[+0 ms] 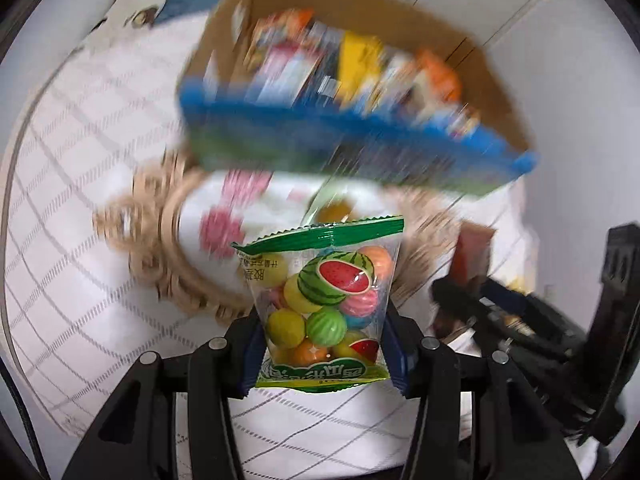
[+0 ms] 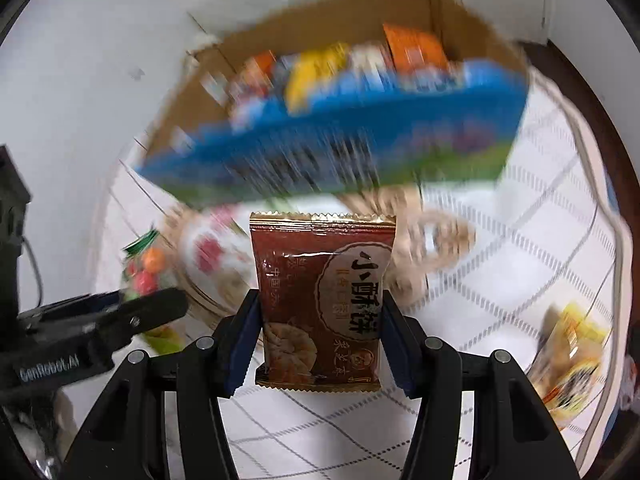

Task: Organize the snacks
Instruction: 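Carry candy bag and brown packet into the box and open both grippers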

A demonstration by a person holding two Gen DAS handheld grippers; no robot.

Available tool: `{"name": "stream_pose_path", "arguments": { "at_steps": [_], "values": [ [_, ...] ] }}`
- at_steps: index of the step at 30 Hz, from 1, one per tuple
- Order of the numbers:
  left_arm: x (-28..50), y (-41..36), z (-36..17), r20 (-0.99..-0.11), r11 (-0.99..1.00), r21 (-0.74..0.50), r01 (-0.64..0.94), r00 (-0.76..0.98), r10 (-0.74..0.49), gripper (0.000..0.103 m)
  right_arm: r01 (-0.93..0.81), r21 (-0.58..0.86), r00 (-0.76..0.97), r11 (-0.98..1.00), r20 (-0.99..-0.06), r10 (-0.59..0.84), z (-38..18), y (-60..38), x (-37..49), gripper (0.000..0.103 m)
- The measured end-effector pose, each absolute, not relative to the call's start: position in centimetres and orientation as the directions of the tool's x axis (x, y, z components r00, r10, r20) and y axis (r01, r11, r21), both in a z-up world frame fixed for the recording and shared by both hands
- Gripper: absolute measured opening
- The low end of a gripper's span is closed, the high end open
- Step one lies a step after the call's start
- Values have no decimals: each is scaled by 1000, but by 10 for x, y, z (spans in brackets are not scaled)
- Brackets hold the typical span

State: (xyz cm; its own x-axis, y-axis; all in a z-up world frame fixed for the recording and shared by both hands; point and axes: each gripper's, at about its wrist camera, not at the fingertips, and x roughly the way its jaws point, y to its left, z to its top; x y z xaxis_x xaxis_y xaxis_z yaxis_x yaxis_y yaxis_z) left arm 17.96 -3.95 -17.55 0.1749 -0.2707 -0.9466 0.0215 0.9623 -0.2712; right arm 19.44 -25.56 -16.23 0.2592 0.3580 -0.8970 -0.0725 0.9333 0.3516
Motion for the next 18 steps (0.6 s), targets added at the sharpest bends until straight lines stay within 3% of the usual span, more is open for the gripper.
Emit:
{"name": "stream_pose_path", "arguments": {
  "at_steps": [4,8,11,18],
  "values": [
    [224,-30,-136,-922,945,-322,53,211,-325,48,-119,384,329,916,-855,401,-111,-259,232,59],
    [275,-12,-113,-940,967,-238,89,229,-252,48,-147,357,371,923,-845,386,-86,-251,275,59],
    [312,-7,-122,-962,979,-179,92,194,-194,48,-137,345,354,928,-858,372,-93,-239,313,59],
    [348,-10,-166,-964,965,-257,47,51,-260,48,-111,323,257,940,-904,341,-132,-235,348,59]
  ]
}}
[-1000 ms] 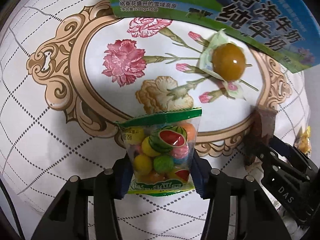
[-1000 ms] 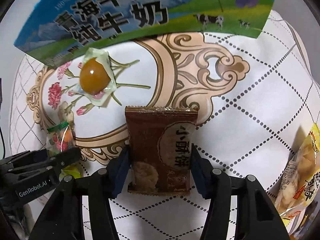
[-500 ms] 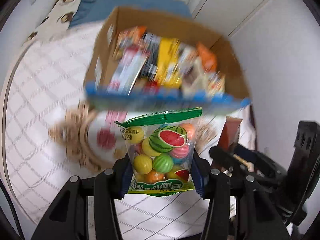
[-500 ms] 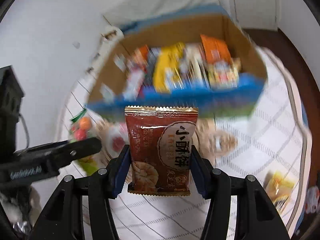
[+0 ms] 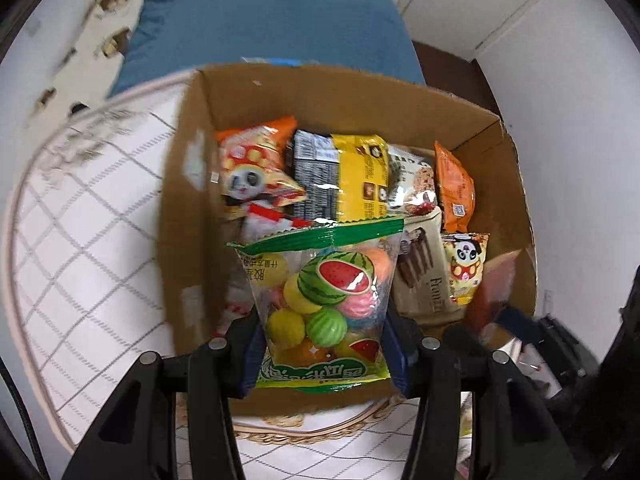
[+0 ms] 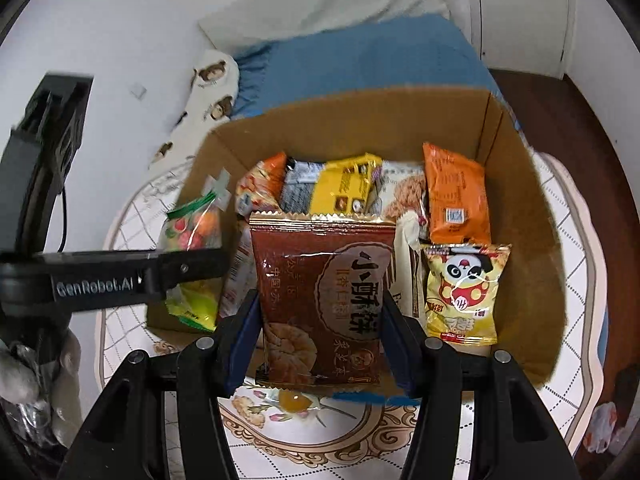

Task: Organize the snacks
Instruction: 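Carry candy bag and brown packet into the box and open both grippers, then lift both grippers out of the box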

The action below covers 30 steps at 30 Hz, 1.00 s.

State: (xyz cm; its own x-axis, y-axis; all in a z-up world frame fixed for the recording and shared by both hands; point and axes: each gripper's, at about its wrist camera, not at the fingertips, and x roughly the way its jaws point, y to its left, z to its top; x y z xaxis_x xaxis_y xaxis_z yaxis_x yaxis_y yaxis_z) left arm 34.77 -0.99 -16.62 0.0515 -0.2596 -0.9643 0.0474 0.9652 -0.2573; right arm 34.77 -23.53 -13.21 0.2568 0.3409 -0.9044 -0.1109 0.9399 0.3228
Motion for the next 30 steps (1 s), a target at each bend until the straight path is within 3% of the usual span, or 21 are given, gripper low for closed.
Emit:
{"name": "stream_pose_path", "arguments": {
  "at_steps": [6,8,10,19,30],
  "values": [
    [368,-29,-197,-954,956,-293,30,-81,-290,52,-94,351,143,932,-921,361,-168,-231,359,62],
    [372,-29,-205,-952,956,-294,13,-96,-292,65,-94,325,113,941,-935,335,-176,-229,363,75],
    [373,-27,-204,-955,957,-288,5,-73,-287,86,-95,300,108,949,-945,309,-181,-230,365,89],
    [366,-25,-190,-979,978,-205,49,-14,-204,88,-83,261,116,962,-956,270,-178,-239,368,96],
    [347,-10,-162,-983,989,-143,49,113,-148,88,-55,175,201,983,-962,182,-151,-262,357,96]
  ]
}}
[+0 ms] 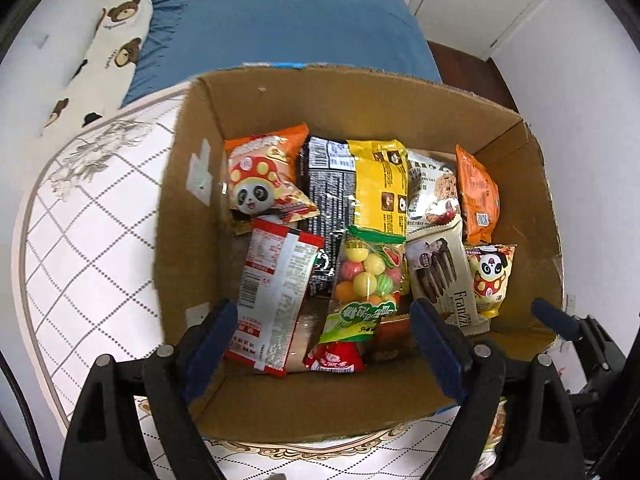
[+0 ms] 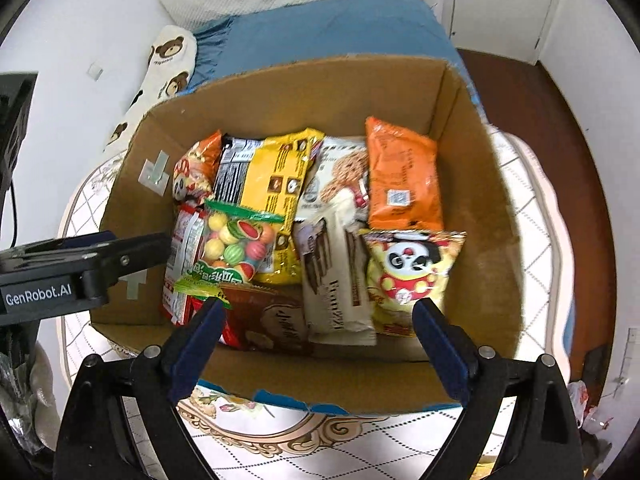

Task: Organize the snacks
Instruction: 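Lift both grippers out of the box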

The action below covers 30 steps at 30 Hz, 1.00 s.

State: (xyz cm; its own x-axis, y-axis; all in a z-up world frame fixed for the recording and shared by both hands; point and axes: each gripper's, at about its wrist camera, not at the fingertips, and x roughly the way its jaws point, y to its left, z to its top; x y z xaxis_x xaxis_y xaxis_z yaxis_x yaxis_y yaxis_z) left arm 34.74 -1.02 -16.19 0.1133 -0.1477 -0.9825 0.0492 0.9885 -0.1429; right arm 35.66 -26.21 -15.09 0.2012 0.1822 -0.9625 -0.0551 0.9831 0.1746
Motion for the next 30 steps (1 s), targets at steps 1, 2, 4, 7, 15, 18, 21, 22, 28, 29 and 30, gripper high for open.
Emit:
{"name": "stream_pose_path", "arguments": {
  "at_steps": [1,2,4,7,15,18,21,22,28,29,30],
  "values": [
    [346,-11,-160,-982,989,-140,48,125,-145,88,-51,170,212,984,-961,176,-147,-265,355,96],
    [344,-9,-156,-980,989,-140,50,138,-145,88,-46,167,220,985,-960,173,-143,-266,353,96],
    [339,-8,-146,-974,989,-140,46,172,-146,88,-42,162,241,986,-956,167,-135,-269,349,96],
    [328,-5,-128,-962,991,-128,51,236,-136,88,-47,152,273,987,-949,159,-122,-269,340,96],
    [277,-2,-81,-911,992,-98,77,395,-121,88,-54,139,399,989,-905,149,-73,-274,299,96],
    [254,-3,-64,-890,991,-100,90,437,-130,88,-64,132,439,989,-886,147,-55,-276,280,96],
    [231,-4,-48,-867,990,-101,94,481,-134,88,-73,121,485,990,-863,141,-34,-277,257,96],
    [222,-4,-41,-856,991,-95,94,500,-129,88,-78,120,492,990,-859,143,-29,-277,252,96],
    [183,-5,-17,-816,993,-80,92,566,-118,88,-96,88,567,991,-814,127,6,-276,211,96],
    [177,-6,-14,-811,993,-78,92,574,-117,88,-94,84,575,992,-809,123,10,-276,206,96],
    [170,-6,-10,-805,993,-75,90,583,-114,88,-93,84,582,992,-804,122,13,-277,201,96]
  ]
}}
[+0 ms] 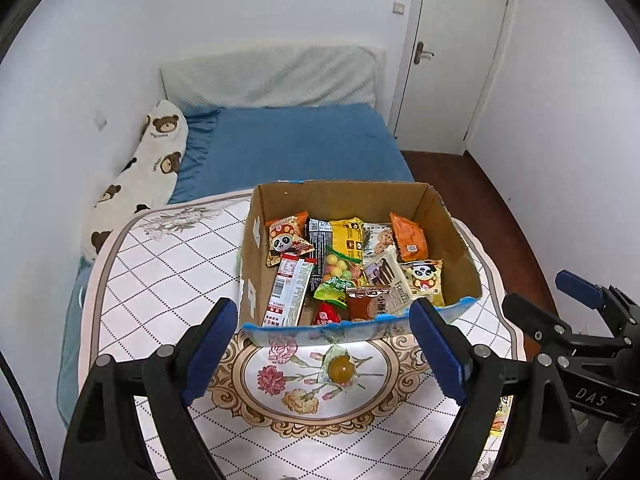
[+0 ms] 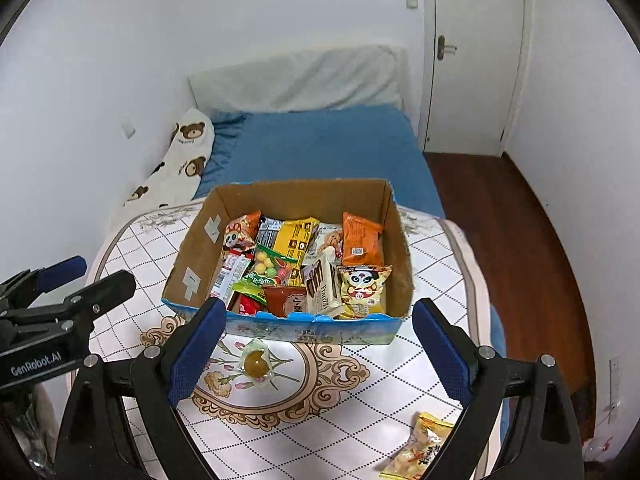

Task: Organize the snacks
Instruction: 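Lift both grippers out of the box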

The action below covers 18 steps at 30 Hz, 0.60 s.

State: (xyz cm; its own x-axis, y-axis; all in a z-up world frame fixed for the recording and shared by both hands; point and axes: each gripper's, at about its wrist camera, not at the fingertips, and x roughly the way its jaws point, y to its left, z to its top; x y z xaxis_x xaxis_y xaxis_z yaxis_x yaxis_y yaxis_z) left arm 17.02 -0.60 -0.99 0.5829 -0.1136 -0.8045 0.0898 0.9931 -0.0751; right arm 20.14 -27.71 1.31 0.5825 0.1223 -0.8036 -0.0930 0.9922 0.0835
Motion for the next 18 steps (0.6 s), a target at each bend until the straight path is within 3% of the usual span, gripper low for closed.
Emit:
{"name": "stream_pose_path", "arguments": {
  "at_steps": [16,18],
  "values": [
    [127,-11,9,-753,996,-47,81,652,-89,88,-67,136,633,988,-760,147,39,-285,153,96],
    [128,-11,-1,-768,996,-45,73,635,-82,95,-47,168,614,985,-773,161,31,-292,153,96]
  ]
}}
